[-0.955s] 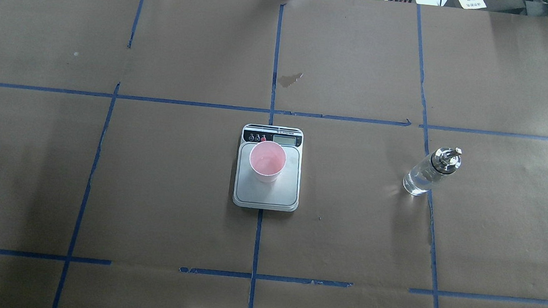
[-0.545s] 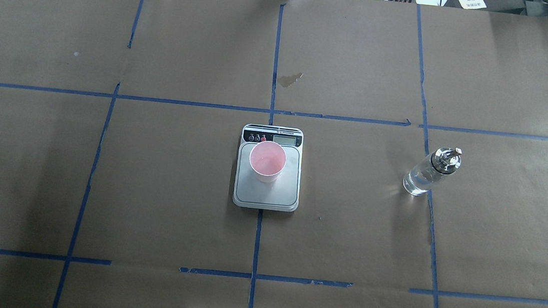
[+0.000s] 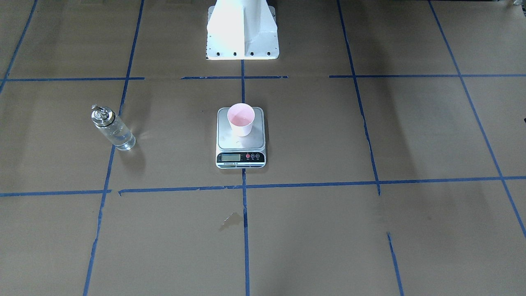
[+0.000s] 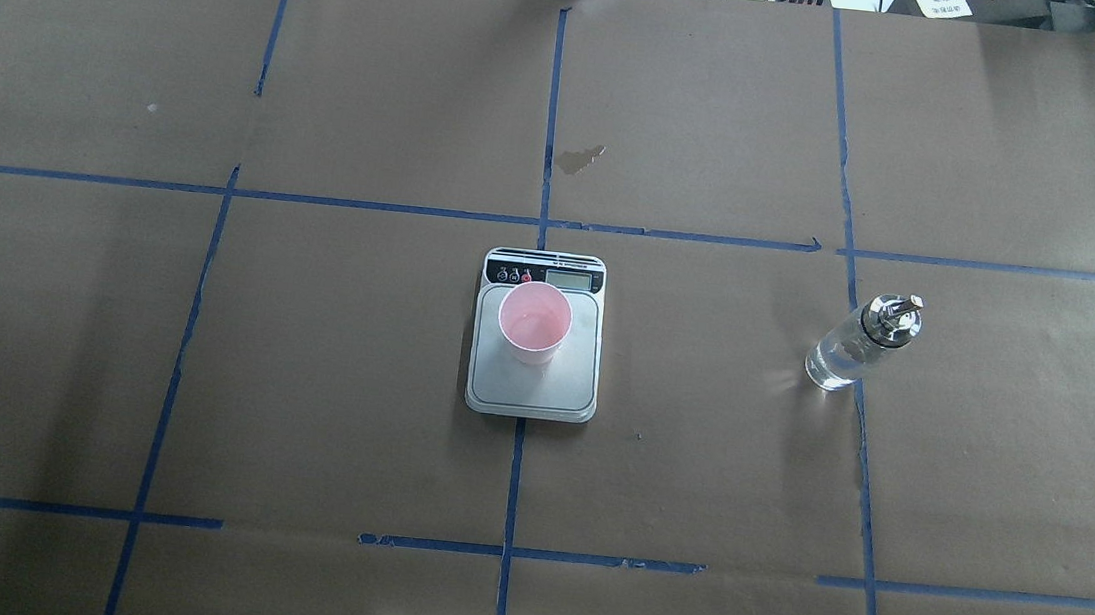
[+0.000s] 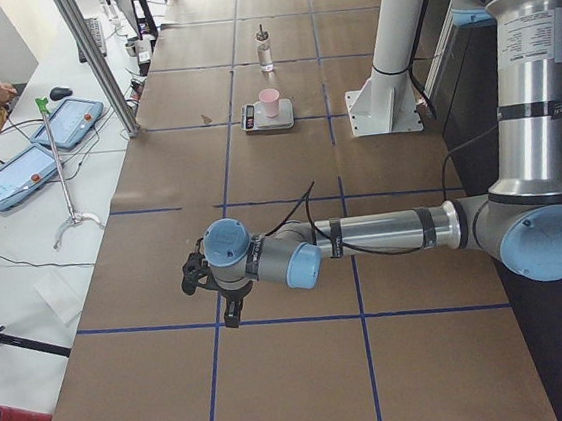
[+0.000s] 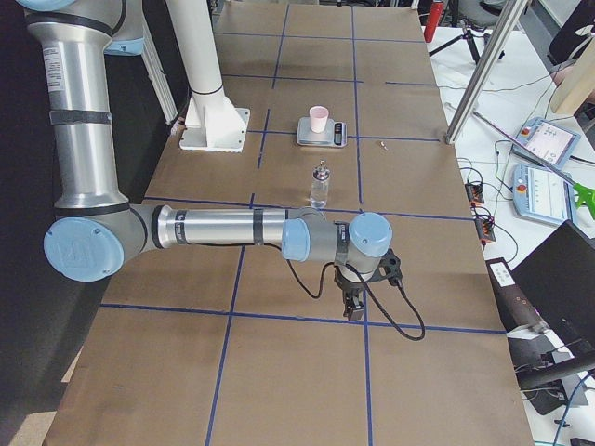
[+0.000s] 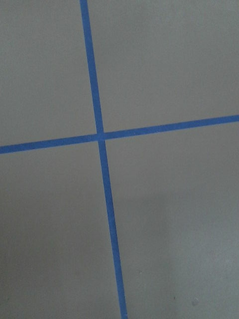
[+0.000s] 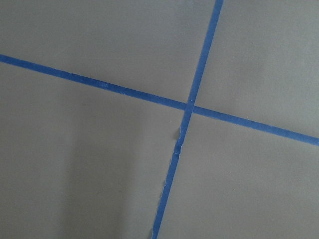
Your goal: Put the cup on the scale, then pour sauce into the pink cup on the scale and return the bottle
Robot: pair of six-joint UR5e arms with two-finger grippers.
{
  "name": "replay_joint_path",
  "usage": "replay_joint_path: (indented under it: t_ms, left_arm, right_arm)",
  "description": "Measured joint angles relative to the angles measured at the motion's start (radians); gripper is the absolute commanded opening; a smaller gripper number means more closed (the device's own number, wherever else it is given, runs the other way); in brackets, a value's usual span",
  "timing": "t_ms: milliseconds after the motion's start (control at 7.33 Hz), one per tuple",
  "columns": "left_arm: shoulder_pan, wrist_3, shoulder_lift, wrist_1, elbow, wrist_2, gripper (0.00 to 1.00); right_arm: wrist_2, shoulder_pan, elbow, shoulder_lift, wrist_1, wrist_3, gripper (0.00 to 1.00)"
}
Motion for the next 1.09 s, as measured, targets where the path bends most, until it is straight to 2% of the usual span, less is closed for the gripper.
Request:
replay_joint_path:
  t_ms: [409, 1091]
  left_arm:
    - [-0.030, 0.097, -0.008, 0.112, -0.057, 0.038, 1.00]
    - [-0.033, 0.103, 0.003, 0.120, -0.071, 0.030, 1.00]
  right_arm:
    - [-0.019, -0.009, 0.003, 0.010, -0.005, 0.002, 1.00]
    - [-0.006, -0.019, 0.012, 0.007, 0.003, 0.010, 1.00]
